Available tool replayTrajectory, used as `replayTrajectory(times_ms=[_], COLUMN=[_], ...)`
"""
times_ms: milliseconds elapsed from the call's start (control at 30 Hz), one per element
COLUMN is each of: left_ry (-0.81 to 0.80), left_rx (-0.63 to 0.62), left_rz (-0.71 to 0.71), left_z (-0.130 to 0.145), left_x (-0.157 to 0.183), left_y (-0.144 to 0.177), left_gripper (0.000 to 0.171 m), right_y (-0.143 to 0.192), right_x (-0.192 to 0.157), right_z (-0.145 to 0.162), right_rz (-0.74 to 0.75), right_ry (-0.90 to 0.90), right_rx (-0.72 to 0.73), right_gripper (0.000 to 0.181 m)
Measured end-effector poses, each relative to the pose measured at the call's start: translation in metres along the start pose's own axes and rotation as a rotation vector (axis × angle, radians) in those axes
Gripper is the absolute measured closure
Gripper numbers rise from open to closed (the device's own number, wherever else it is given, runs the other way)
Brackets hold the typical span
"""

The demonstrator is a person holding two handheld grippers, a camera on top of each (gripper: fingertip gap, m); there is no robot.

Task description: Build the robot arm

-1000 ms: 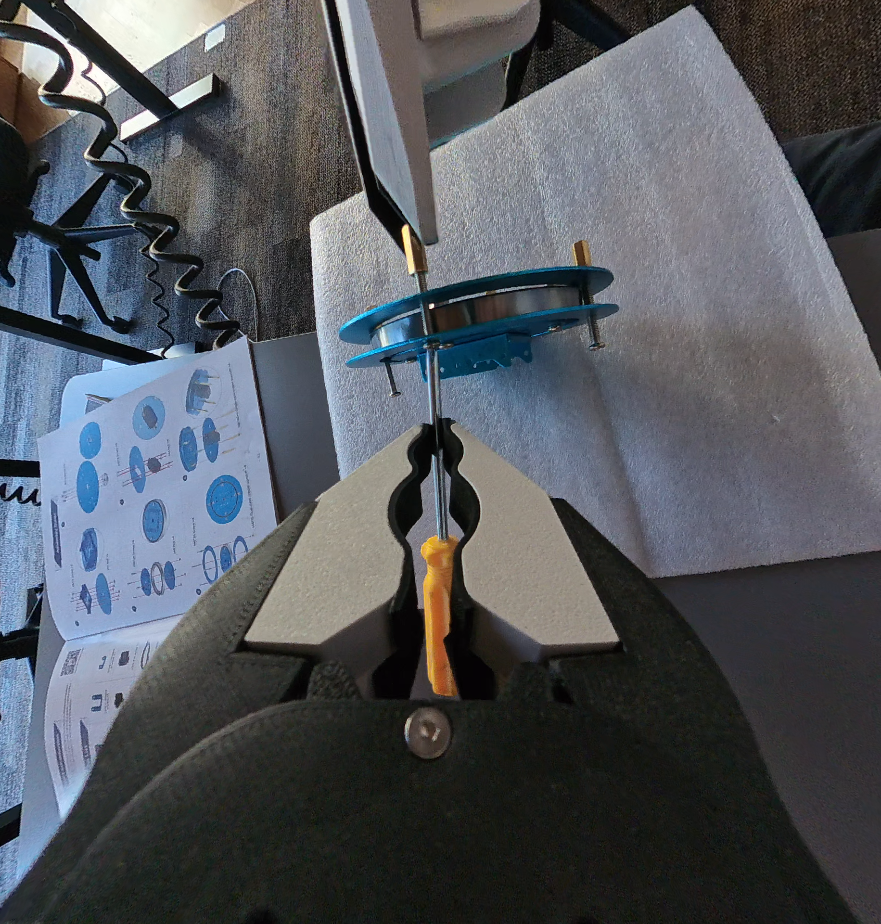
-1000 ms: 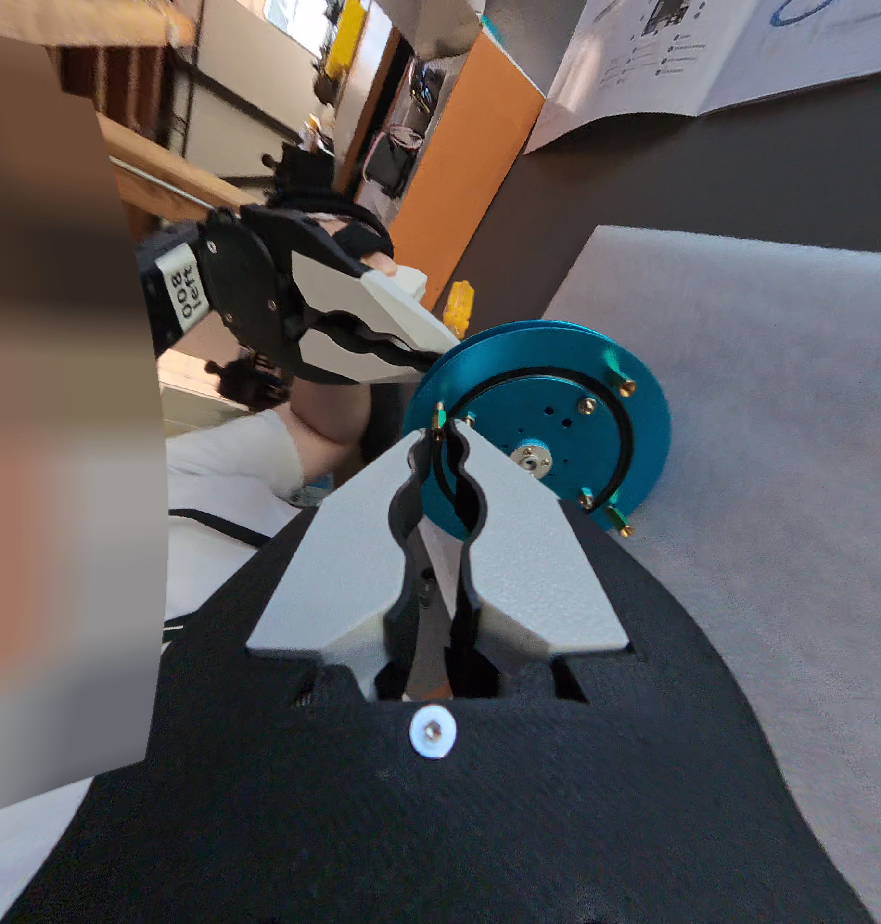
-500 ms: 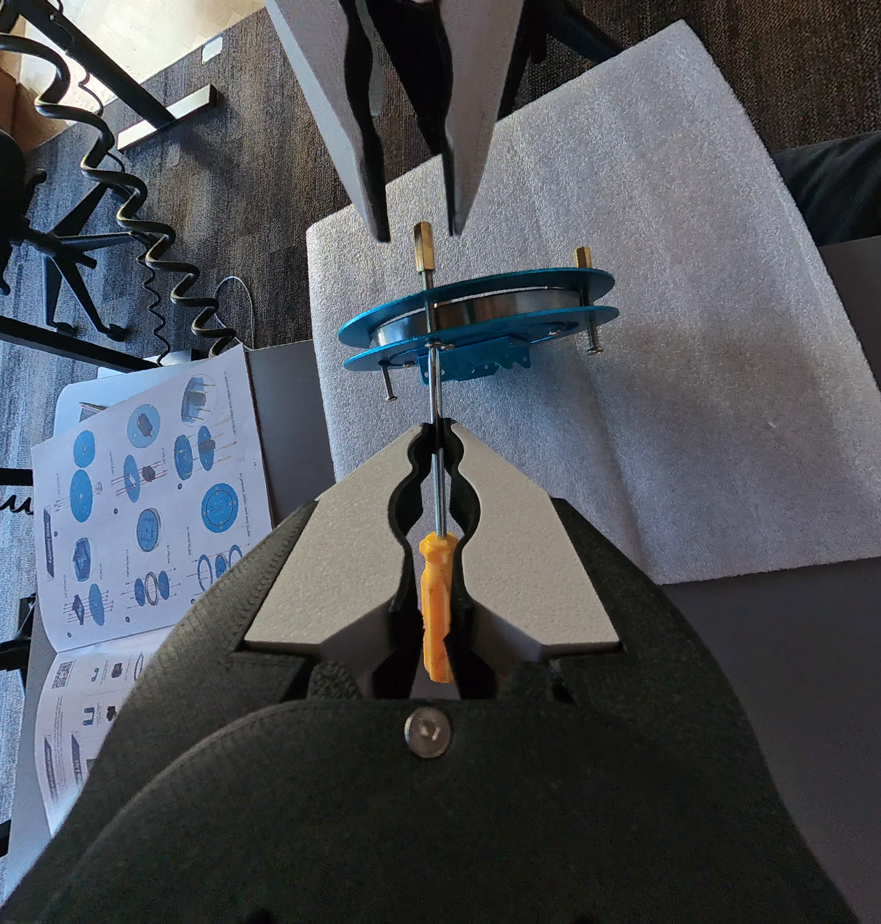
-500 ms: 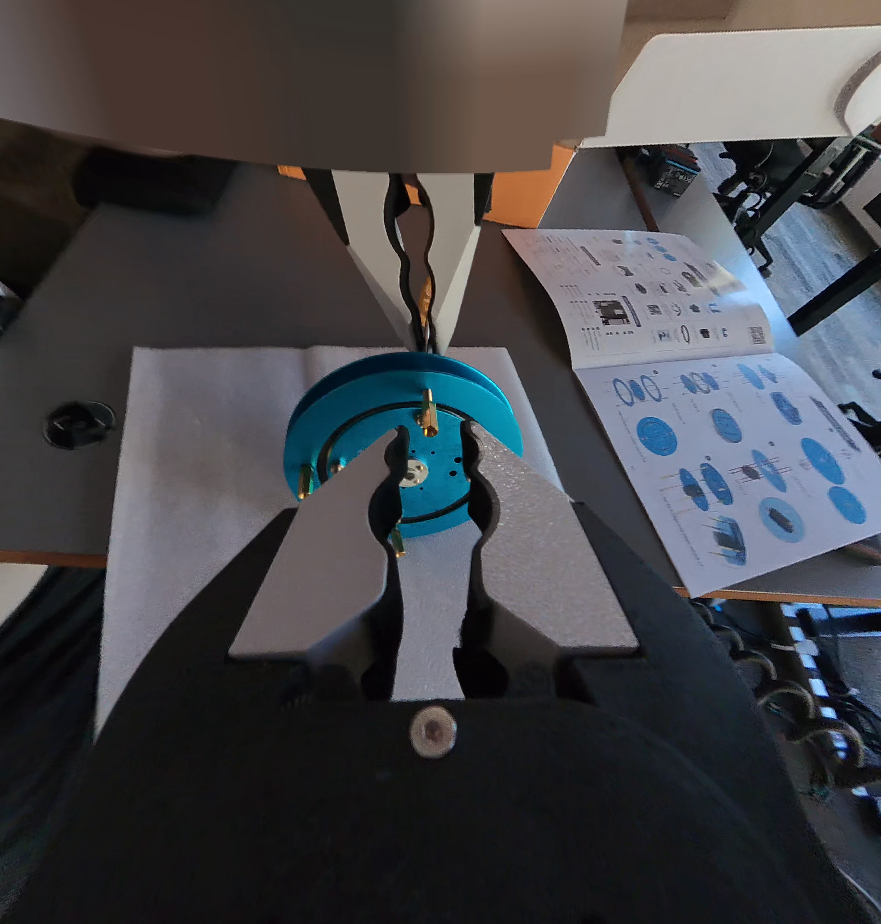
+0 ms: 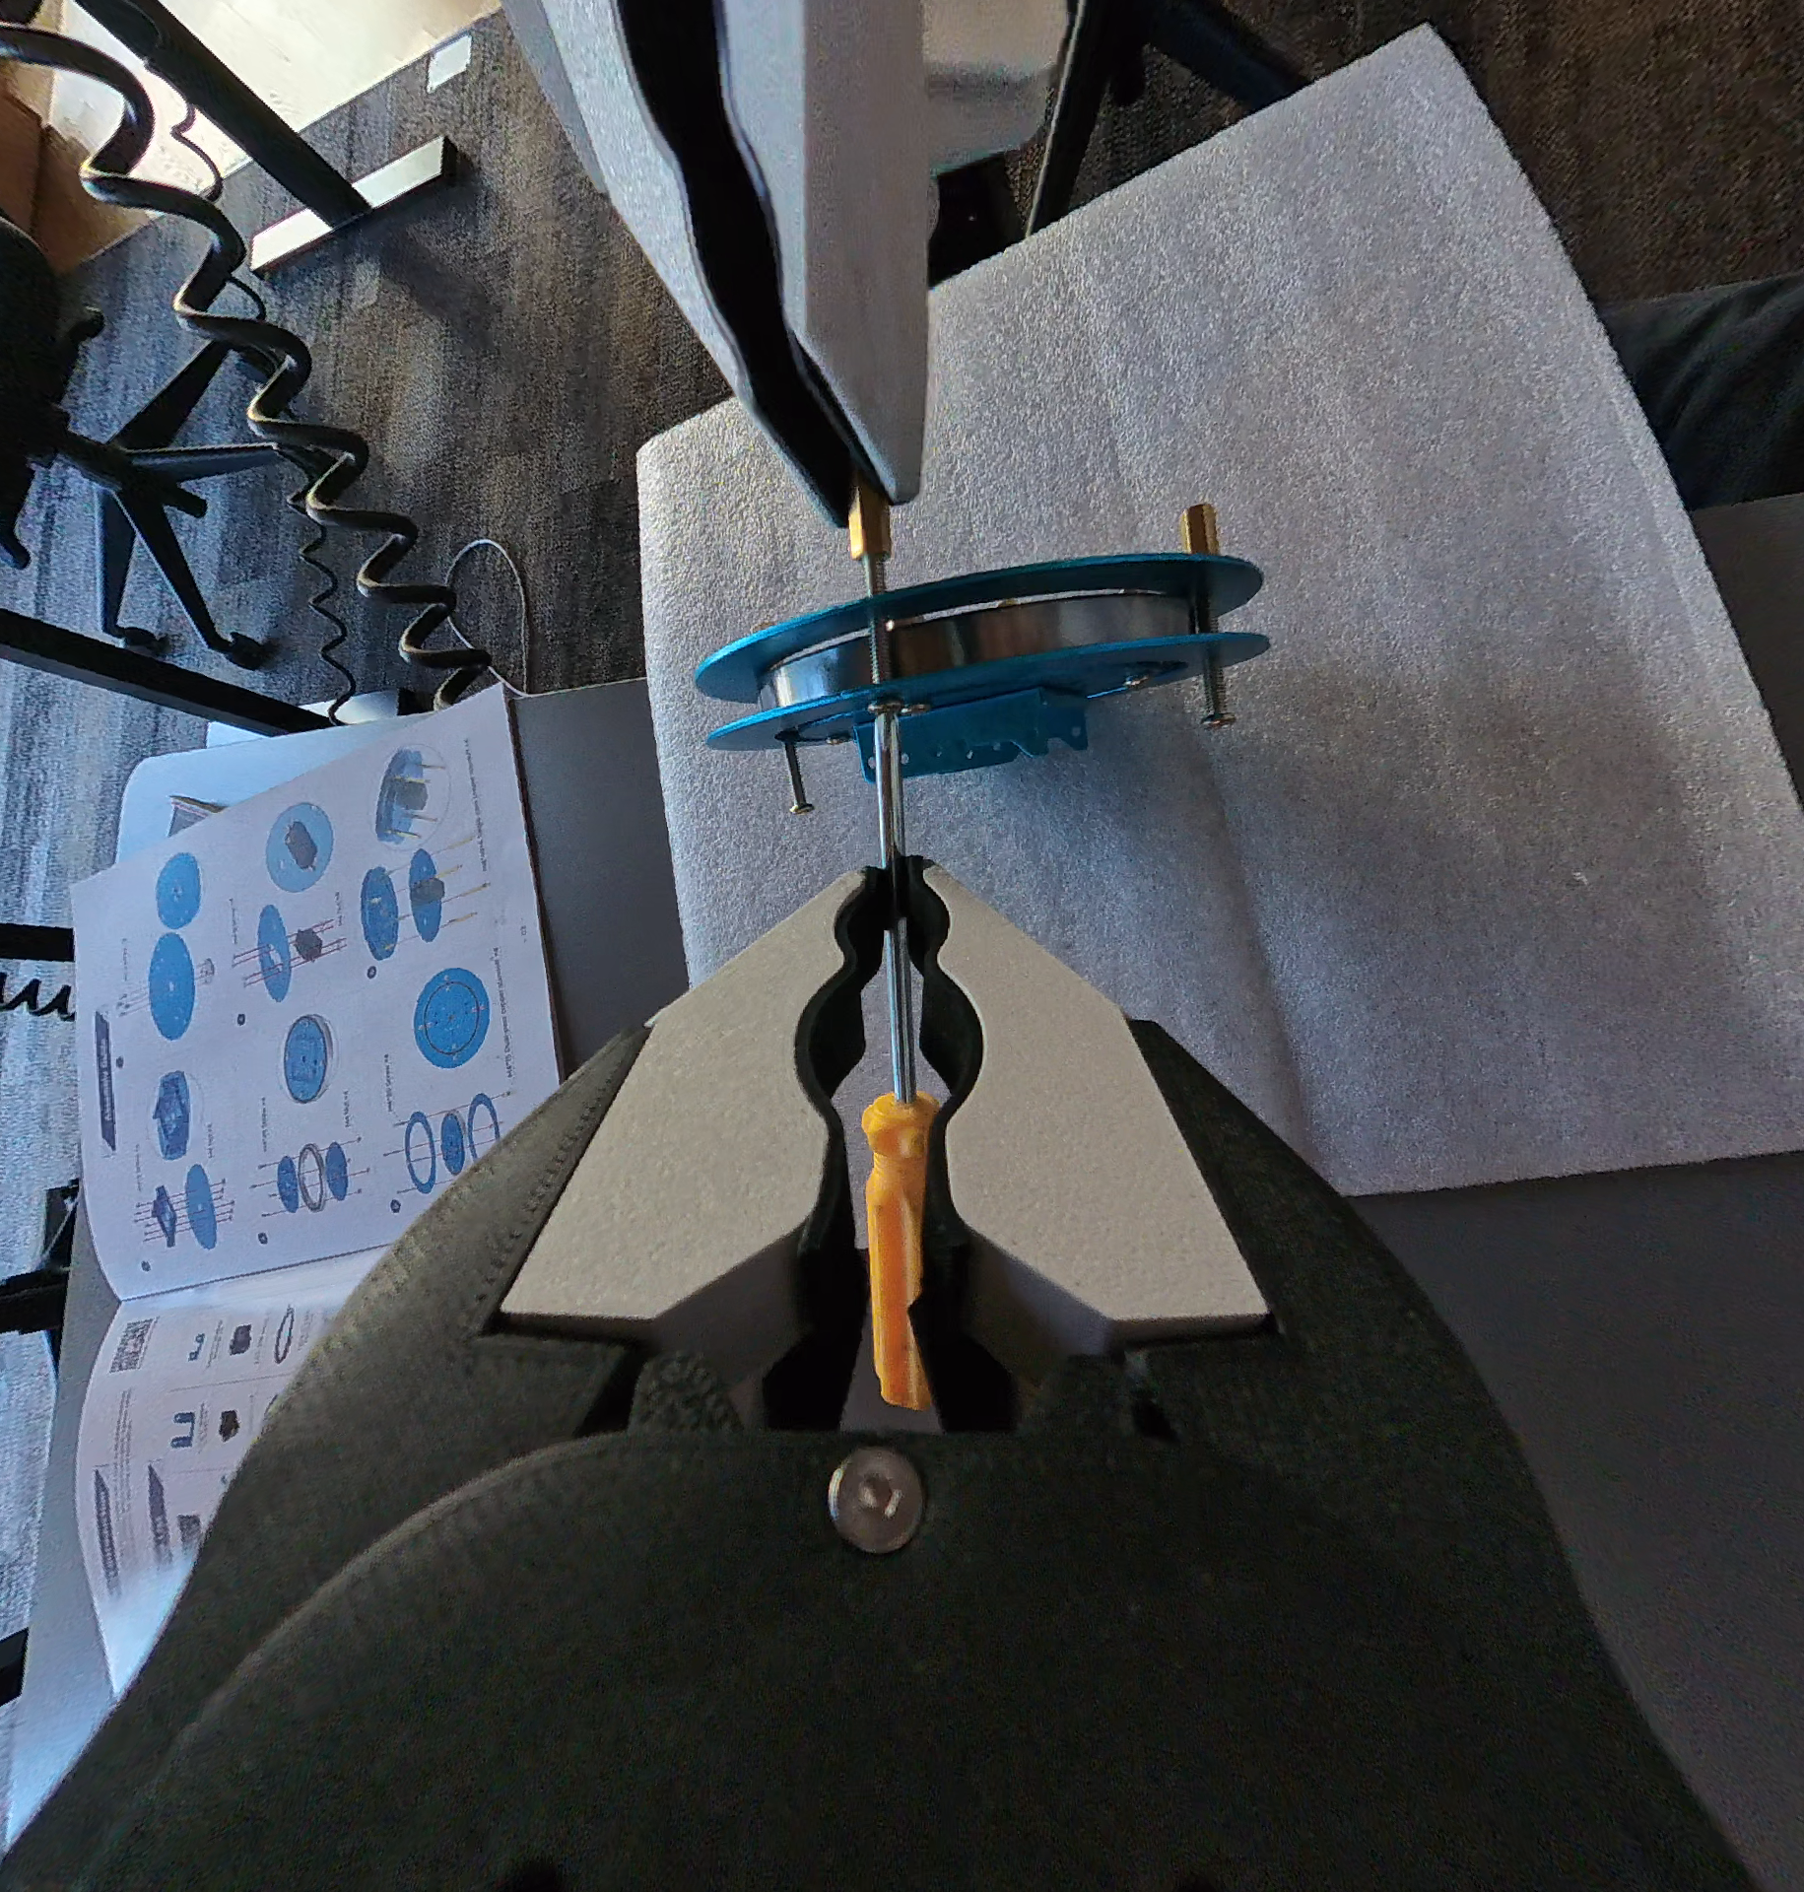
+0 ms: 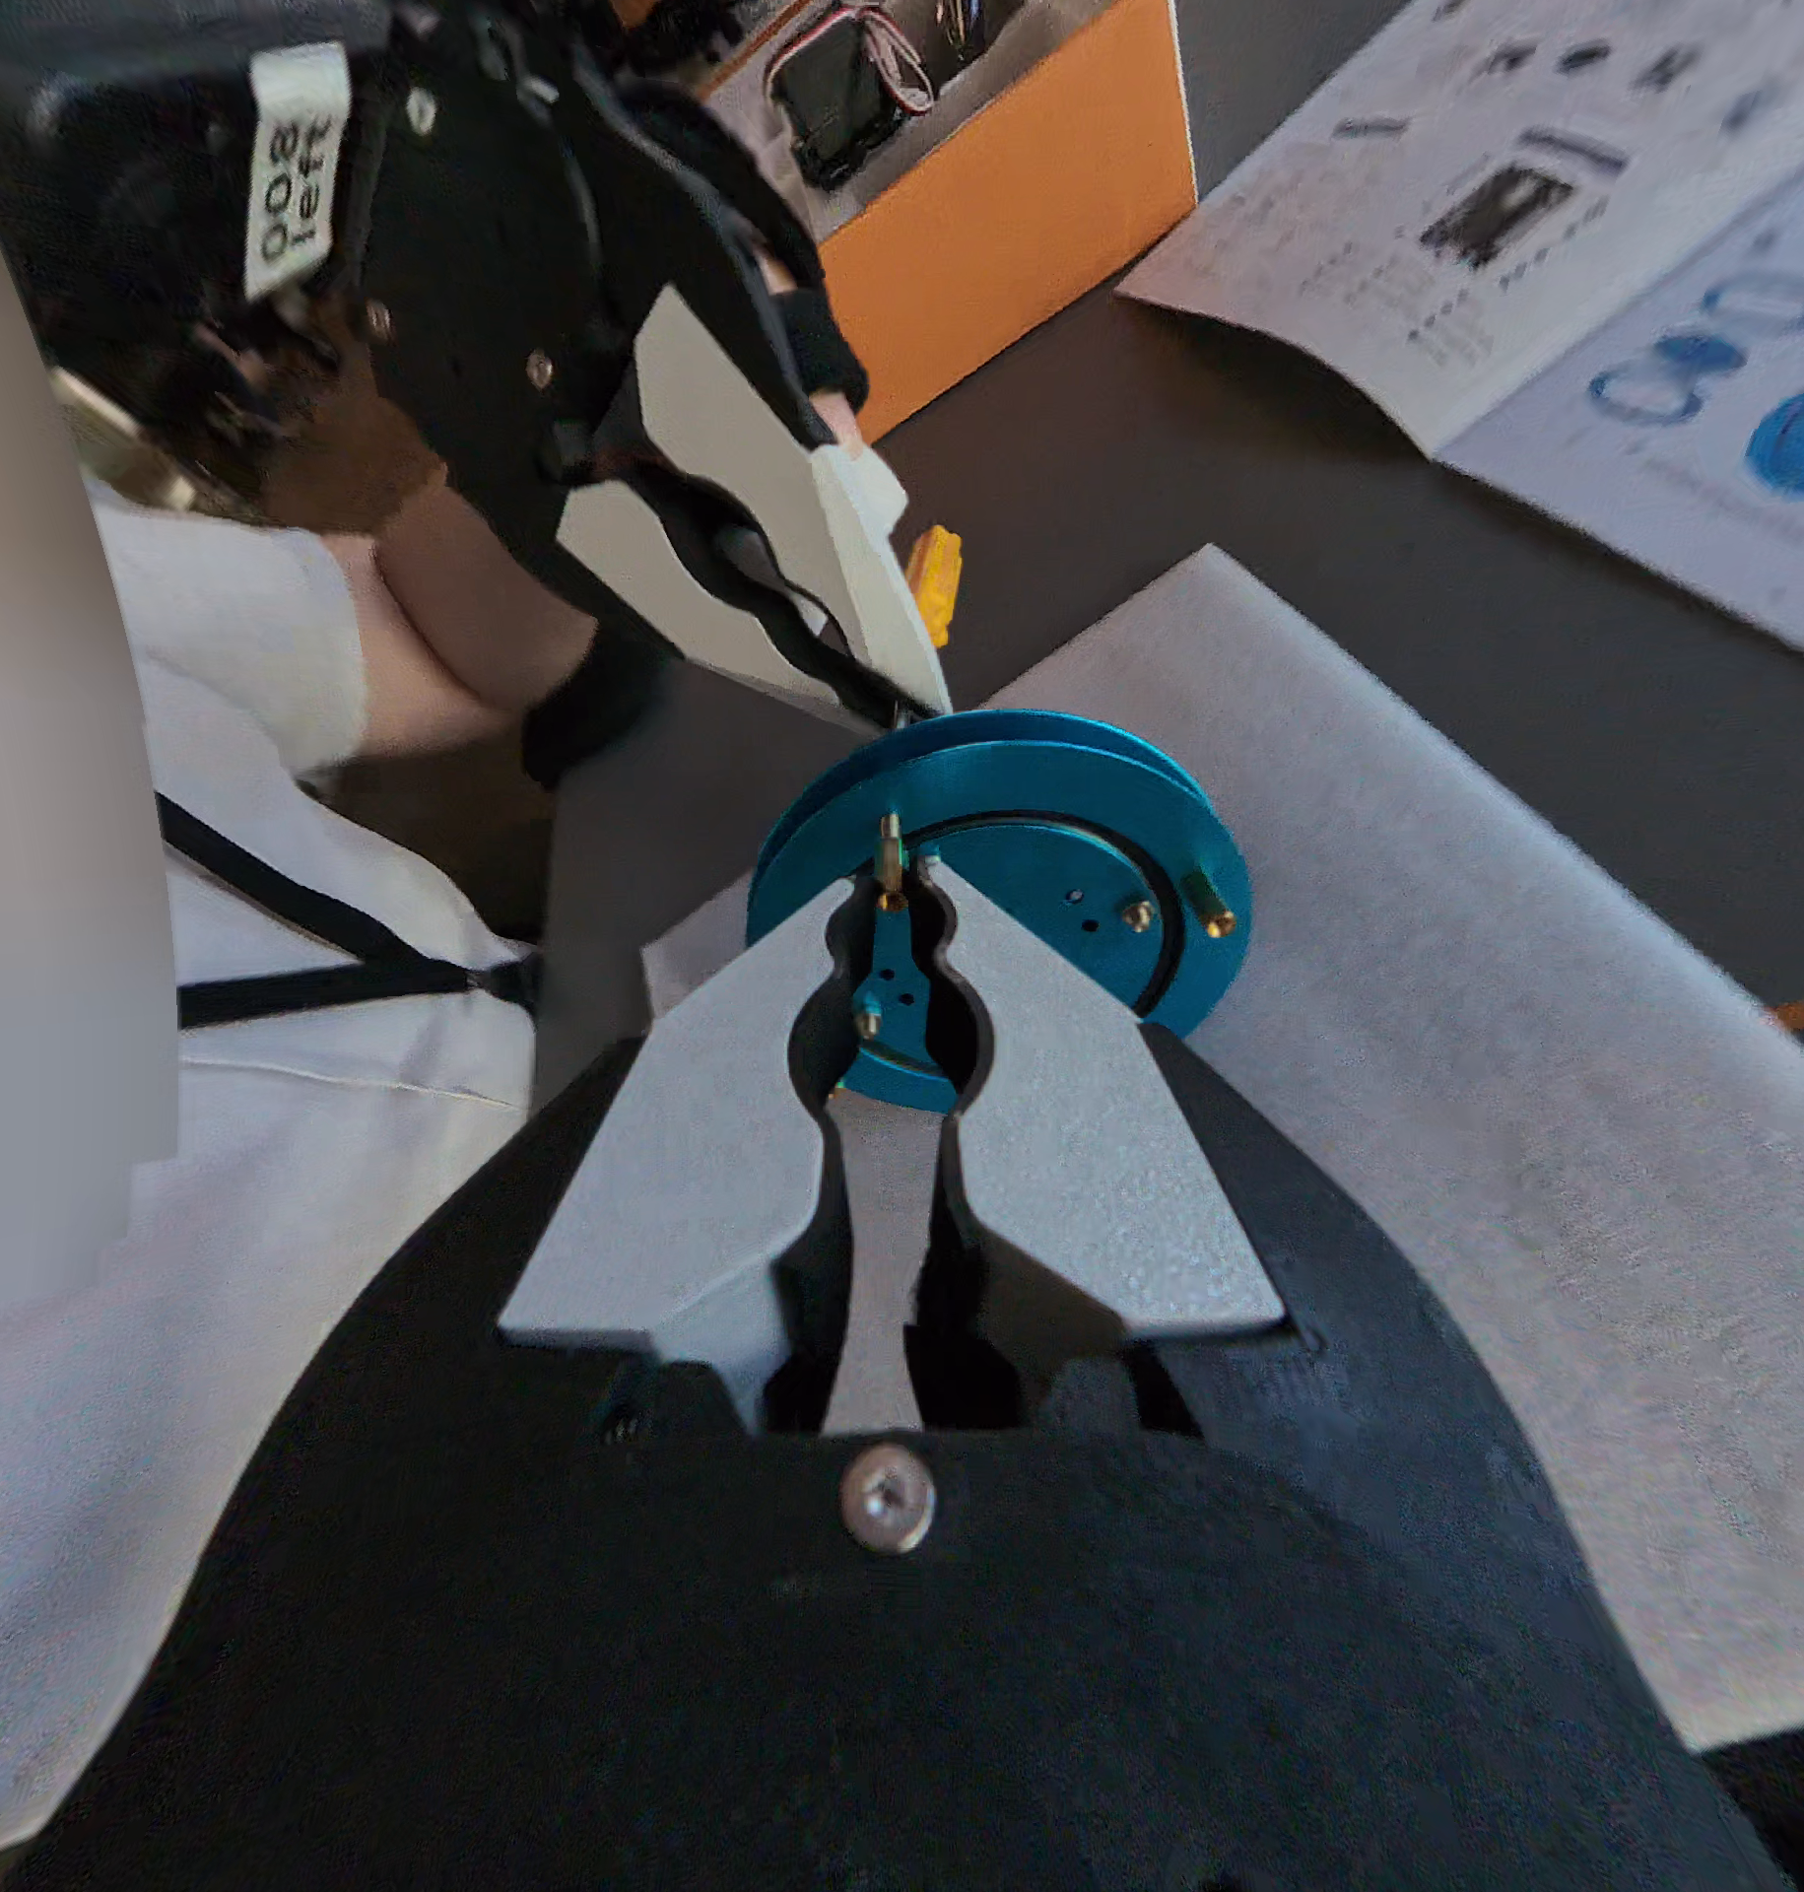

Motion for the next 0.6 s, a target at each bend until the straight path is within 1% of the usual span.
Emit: replayTrajectory(times_ms=[167, 233, 267, 300, 333, 367, 467, 600], left_ry=[-0.009, -0.01, -0.01, -0.01, -0.011, -0.014, -0.013, -0.008], left_rx=[-0.006, -0.006, -0.006, -0.004, 0.0, 0.003, 0.0, 0.002], left_rz=[-0.01, -0.014, -0.01, -0.005, -0.004, -0.007, -0.008, -0.006], left_z=[0.0, 0.0, 0.0, -0.001, -0.001, -0.001, 0.0, 0.0], left_x=[0.0, 0.0, 0.0, 0.001, 0.001, 0.001, 0.0, 0.0], left_y=[0.0, 0.0, 0.0, 0.0, 0.0, -0.001, -0.001, -0.001], left_gripper=[0.17, 0.17, 0.17, 0.17, 0.17, 0.17, 0.17, 0.17], right_y=[-0.001, 0.0, 0.0, 0.0, 0.001, 0.001, 0.002, 0.005], right_x=[0.0, 0.003, 0.003, 0.002, 0.001, -0.001, -0.008, -0.005], right_z=[0.0, -0.002, -0.002, -0.002, -0.001, -0.001, -0.008, -0.009], right_rz=[-0.15, -0.191, -0.215, -0.228, -0.224, -0.203, -0.106, 0.111], right_ry=[-0.404, -0.537, -0.564, -0.522, -0.43, -0.319, 0.082, 0.532], right_rx=[0.027, 0.084, 0.097, 0.097, 0.089, 0.079, 0.077, 0.005], right_gripper=[0.177, 0.178, 0.178, 0.177, 0.177, 0.177, 0.16, 0.161])
Point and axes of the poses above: each gripper's, where its closed fingertips meet, y back along the fingers, z out of its underside, x = y × z across the jaws, the point moved 1 cm from there along y, back along the fingers, and after that the axes turned 9 degrees about y, right-handed, at the moved point
